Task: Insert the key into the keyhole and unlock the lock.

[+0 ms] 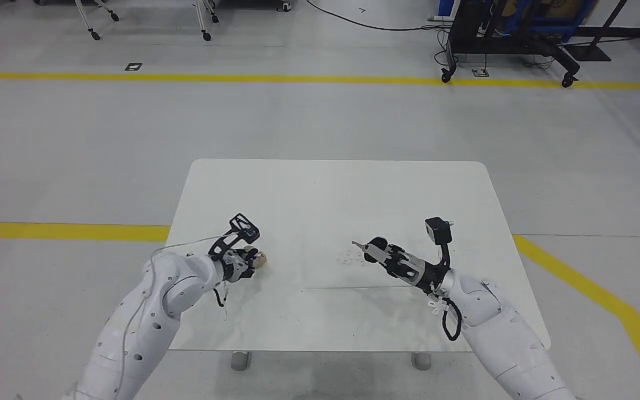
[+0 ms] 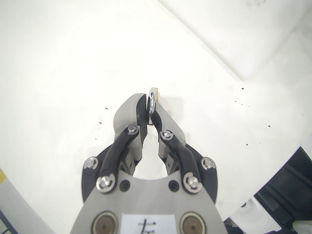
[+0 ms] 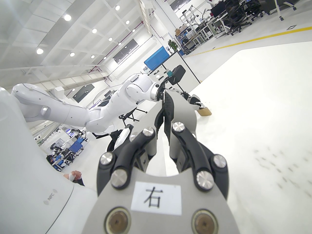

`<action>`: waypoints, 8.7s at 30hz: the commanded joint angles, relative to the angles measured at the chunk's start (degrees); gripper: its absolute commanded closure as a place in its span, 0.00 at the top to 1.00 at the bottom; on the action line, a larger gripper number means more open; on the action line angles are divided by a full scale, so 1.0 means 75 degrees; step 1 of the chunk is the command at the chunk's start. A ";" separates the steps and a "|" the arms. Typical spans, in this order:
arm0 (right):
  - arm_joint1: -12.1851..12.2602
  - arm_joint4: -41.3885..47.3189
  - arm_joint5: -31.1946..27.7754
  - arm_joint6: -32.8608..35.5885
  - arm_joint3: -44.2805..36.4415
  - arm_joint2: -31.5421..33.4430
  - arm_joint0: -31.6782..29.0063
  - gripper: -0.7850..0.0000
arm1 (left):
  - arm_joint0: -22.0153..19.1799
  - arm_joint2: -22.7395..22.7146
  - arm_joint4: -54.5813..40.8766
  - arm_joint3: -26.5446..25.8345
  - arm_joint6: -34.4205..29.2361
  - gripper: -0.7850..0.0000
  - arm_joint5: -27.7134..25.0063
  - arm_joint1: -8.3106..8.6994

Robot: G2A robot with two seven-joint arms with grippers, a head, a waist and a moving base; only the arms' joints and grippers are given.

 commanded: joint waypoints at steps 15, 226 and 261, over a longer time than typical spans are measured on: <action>0.0000 0.0000 0.0000 0.0000 0.0000 0.0000 0.0000 0.00 | 0.0585 -0.0480 -0.0307 -0.0343 0.1359 0.00 -0.0131 0.0066; -0.1104 0.0007 0.5444 -0.1538 -0.1544 -0.0886 -0.0040 0.00 | -0.1896 0.1603 -1.3563 0.3732 0.1154 0.00 0.2113 -0.1908; -0.1197 -0.0866 0.5996 -0.2136 -0.1582 -0.0947 -0.0048 0.00 | -0.1728 0.1299 -1.2962 0.3561 0.1193 0.00 0.2105 -0.2043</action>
